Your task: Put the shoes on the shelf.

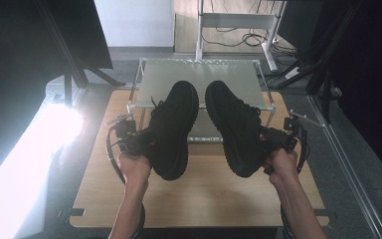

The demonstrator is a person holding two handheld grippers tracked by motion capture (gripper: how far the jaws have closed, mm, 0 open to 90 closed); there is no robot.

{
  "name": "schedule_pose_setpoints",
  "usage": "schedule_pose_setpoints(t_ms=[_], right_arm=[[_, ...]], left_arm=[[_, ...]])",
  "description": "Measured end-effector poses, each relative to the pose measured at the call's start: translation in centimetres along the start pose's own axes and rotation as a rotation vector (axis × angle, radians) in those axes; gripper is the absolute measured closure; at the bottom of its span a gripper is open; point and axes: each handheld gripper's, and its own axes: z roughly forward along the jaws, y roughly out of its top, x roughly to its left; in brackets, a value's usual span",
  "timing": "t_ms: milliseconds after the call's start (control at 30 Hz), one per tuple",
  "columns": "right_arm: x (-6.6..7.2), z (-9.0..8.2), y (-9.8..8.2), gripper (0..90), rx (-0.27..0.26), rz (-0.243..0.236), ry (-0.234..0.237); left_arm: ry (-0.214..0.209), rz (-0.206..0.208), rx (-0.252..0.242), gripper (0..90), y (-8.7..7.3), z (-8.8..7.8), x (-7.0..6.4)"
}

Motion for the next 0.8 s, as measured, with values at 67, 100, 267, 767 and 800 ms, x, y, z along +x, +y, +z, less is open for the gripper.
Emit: schedule_pose_setpoints(t_ms=[67, 100, 267, 767, 800], right_arm=[[0.2, 0.3, 0.7, 70.0, -0.015, 0.004, -0.006], [0.3, 0.4, 1.0, 70.1, -0.019, 0.015, -0.005], [0.7, 1.4, 2.4, 70.1, -0.039, 0.016, -0.020], [0.3, 3.9, 5.9, 70.0, -0.102, 0.097, -0.074], [0.2, 4.1, 6.0, 70.0, -0.107, 0.105, -0.079]], left_arm=[[0.006, -0.004, -0.004, 81.5, 0.6, 0.4, -0.2], [0.009, -0.006, -0.005, 81.4, 0.9, 0.5, -0.3], [0.023, -0.018, -0.011, 81.3, 2.3, 1.6, -0.7], [0.060, -0.080, -0.032, 81.0, 6.2, 4.9, -0.8], [0.063, -0.083, -0.031, 81.0, 6.5, 5.1, -0.8]])
